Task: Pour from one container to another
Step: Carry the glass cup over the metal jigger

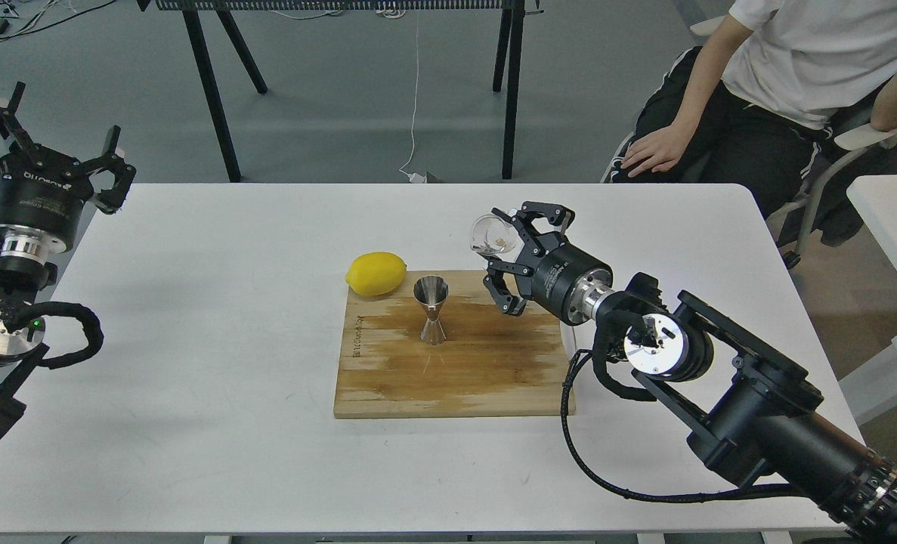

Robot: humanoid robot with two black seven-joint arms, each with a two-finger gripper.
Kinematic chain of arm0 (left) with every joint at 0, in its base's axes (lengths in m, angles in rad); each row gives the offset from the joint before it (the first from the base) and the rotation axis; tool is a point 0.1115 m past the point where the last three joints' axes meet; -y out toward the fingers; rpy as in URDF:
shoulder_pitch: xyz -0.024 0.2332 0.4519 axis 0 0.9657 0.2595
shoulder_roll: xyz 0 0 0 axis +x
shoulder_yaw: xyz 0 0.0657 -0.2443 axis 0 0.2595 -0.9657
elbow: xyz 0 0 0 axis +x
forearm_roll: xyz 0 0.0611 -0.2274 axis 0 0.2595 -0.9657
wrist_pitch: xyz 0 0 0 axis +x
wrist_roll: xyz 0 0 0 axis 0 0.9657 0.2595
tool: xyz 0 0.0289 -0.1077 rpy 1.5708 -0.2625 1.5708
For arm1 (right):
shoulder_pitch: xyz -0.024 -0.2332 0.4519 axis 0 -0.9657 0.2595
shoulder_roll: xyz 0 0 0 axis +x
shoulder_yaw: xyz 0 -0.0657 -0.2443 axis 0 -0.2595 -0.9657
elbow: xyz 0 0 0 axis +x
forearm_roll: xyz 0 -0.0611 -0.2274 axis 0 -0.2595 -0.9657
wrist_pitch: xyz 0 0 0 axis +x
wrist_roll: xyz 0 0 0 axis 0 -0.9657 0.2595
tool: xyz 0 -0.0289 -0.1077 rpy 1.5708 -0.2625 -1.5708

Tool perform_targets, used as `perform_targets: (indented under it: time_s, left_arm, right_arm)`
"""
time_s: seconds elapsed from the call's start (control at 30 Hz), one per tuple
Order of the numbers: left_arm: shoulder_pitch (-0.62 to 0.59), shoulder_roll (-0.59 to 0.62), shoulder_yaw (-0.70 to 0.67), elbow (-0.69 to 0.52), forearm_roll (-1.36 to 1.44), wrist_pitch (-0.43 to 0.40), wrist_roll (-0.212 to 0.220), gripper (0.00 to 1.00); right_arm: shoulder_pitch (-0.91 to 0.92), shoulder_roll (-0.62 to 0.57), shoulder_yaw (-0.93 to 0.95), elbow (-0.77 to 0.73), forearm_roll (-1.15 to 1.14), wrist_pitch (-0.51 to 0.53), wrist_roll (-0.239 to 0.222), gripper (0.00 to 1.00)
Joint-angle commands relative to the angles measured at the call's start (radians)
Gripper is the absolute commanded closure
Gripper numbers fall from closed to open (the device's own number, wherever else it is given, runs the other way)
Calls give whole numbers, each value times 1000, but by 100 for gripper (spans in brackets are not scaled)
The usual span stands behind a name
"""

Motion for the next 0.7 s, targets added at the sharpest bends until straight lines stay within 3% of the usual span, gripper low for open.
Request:
perform_targets:
  time_s: [0.0, 0.67]
  left_arm:
    - [1, 0, 1, 0, 0, 0, 0, 0]
    - [1, 6, 2, 0, 0, 0, 0, 0]
  right_arm:
    - [30, 20, -52, 5, -69, -20, -1, 64]
    - [72, 82, -170, -26, -393, -136, 13, 63]
